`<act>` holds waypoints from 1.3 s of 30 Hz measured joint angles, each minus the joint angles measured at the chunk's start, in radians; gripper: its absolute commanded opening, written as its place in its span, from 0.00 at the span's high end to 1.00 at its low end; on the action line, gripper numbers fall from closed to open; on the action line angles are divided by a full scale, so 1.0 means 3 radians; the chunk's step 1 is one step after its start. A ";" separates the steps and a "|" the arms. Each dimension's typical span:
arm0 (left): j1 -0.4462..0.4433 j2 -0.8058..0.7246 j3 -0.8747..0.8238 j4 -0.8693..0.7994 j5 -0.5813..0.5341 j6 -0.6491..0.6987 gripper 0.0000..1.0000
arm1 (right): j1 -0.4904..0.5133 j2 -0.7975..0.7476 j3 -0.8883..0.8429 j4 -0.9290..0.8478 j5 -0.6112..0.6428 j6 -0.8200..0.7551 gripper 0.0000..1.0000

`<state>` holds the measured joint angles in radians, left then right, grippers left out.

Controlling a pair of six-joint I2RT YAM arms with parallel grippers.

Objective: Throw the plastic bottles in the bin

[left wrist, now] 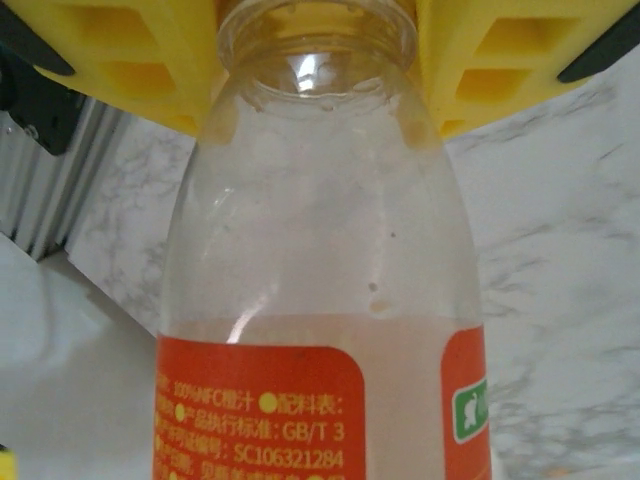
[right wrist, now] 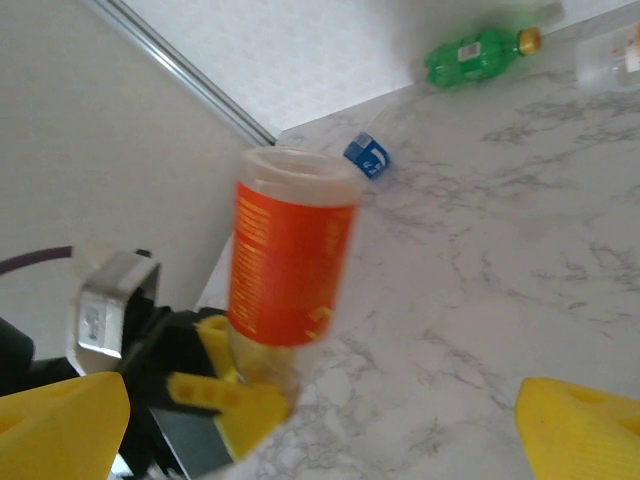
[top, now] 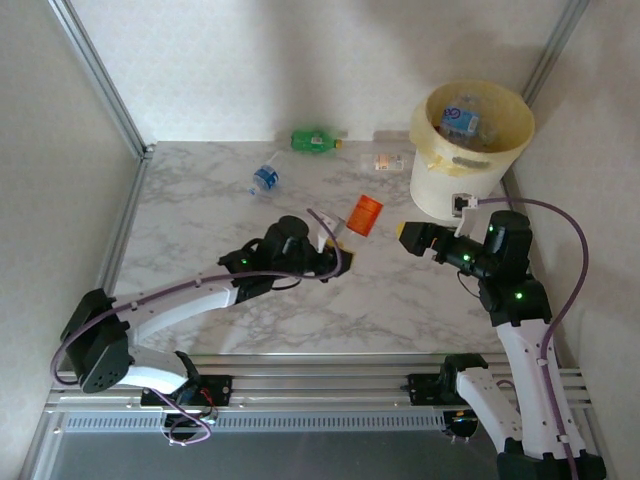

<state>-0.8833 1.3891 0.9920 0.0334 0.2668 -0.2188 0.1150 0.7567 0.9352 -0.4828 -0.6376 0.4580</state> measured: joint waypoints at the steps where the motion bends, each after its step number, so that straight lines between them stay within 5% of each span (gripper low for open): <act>1: -0.0046 0.0032 0.0029 0.0028 0.0003 0.0023 0.79 | 0.0009 0.0000 -0.0019 0.0023 -0.0015 0.0015 0.01; 17: -0.0385 0.0306 0.0203 0.0416 0.0219 0.0148 0.79 | 0.0142 0.0191 -0.0205 0.0333 -0.0072 0.0244 0.05; 22: -0.0426 0.0346 0.0225 0.0474 0.0287 0.0170 0.79 | 0.0158 0.0238 -0.0247 0.0388 -0.0074 0.0319 0.20; 26: -0.0432 0.0379 0.0229 0.0486 0.0300 0.0186 0.76 | 0.0170 0.0251 -0.0247 0.0417 -0.0114 0.0361 0.42; 28: -0.0432 0.0395 0.0229 0.0491 0.0315 0.0193 0.65 | 0.0177 0.0252 -0.0243 0.0403 -0.0120 0.0359 0.51; 30: -0.0432 0.0397 0.0229 0.0498 0.0322 0.0201 0.29 | 0.0177 0.0252 -0.0238 0.0395 -0.0114 0.0359 0.53; 32: -0.0436 0.0393 0.0228 0.0529 0.0308 0.0209 0.05 | 0.0179 0.0252 -0.0210 0.0333 -0.0055 0.0350 0.53; 39: -0.0387 0.0066 -0.0020 0.0642 -0.0078 0.0178 0.00 | 0.0177 0.0253 0.0038 -0.0136 0.0556 0.0126 0.61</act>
<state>-0.9993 1.4090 0.9859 0.2260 0.2436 -0.1654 0.1680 0.8326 0.9466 -0.5236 -0.4709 0.4957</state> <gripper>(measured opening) 0.994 0.560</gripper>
